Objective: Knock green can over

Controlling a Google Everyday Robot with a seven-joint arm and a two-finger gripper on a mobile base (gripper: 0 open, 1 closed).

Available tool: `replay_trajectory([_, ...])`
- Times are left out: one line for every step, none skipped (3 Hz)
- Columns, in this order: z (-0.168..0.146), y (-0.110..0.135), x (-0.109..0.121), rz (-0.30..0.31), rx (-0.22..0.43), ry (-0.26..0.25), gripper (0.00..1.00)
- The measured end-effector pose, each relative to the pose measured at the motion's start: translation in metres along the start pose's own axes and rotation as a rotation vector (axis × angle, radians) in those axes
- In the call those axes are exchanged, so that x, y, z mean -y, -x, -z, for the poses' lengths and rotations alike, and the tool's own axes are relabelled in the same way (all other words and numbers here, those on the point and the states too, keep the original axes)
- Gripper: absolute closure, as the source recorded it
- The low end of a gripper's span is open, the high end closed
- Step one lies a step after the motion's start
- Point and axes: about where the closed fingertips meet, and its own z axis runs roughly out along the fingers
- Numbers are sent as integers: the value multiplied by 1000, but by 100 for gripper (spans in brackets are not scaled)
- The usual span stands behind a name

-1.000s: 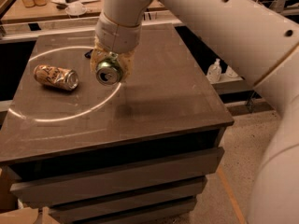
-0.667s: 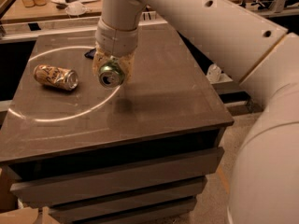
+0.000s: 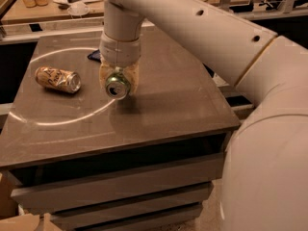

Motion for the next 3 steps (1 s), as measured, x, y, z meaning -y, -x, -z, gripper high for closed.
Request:
replay_trajectory([-11,1,-2,1,1,53,59])
replay_trajectory([-17,4,-3,4,-3,80,36])
replay_trajectory([-18,5,-4,4,-5,95,13])
